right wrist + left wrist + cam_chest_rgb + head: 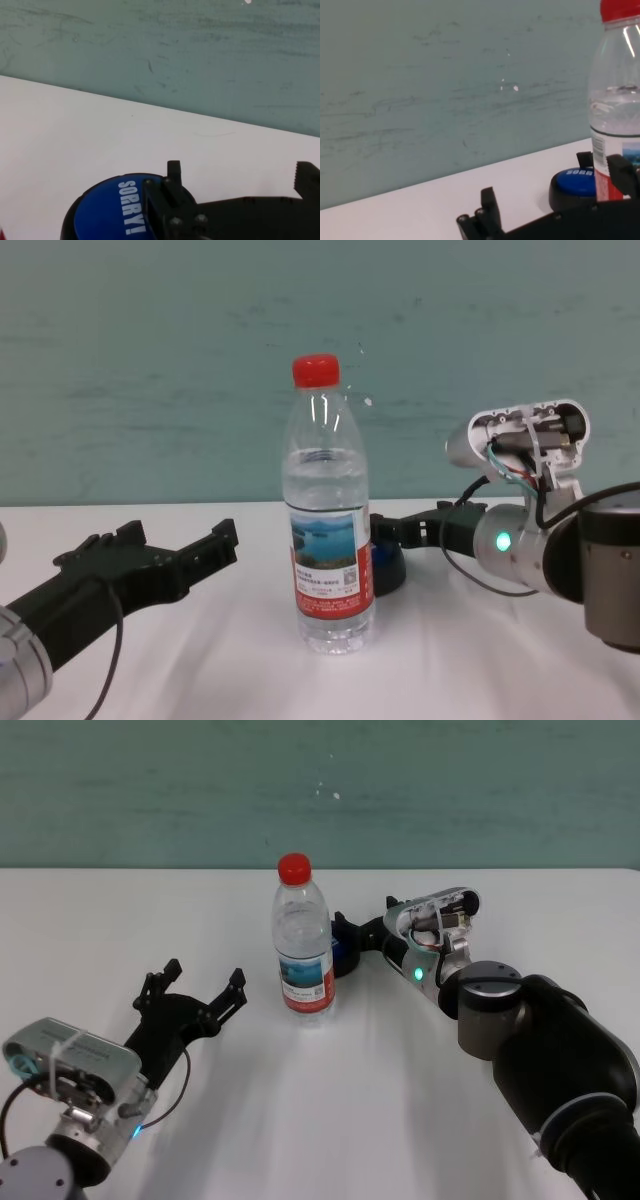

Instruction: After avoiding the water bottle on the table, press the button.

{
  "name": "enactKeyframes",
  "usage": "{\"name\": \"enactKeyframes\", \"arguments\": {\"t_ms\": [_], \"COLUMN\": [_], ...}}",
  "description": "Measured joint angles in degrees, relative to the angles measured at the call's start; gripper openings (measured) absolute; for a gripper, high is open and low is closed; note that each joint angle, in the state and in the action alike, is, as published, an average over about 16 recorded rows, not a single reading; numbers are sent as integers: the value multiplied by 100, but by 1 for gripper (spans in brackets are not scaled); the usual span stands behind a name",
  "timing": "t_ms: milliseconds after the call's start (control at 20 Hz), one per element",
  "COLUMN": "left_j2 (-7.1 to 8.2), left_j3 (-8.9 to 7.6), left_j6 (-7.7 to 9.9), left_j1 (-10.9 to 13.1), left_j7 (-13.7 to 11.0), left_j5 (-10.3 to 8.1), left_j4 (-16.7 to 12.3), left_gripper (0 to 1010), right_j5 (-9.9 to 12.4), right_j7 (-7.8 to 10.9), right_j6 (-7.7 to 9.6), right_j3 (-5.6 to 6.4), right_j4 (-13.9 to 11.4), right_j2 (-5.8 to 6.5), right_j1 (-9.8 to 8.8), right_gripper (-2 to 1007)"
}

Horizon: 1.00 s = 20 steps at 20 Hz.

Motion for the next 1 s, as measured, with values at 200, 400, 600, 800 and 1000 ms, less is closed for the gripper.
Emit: {"name": "enactKeyframes", "arguments": {"t_ms": [200, 400, 600, 800, 1000], "left_j2": [0, 0, 0, 0, 0], "left_j3": [0, 0, 0, 0, 0], "left_j6": [0, 0, 0, 0, 0], "left_j1": [0, 0, 0, 0, 0], "left_j7": [0, 0, 0, 0, 0], "left_j5": [0, 0, 0, 0, 0], "left_j4": [0, 0, 0, 0, 0], "left_gripper": [1010, 1010, 1010, 1010, 1010], "right_j5": [12, 44, 93, 148, 205], "right_j7": [15, 27, 31, 25, 10], "right_j6": [53, 137, 235, 319, 384], "right_j3": [22, 47, 74, 100, 128], "right_j4": [-145, -448, -861, -1300, -1730], "right_j2": [15, 58, 128, 215, 308], "right_j1": [-89, -251, -466, -696, -923], "right_gripper": [1004, 1004, 1004, 1004, 1004]}}
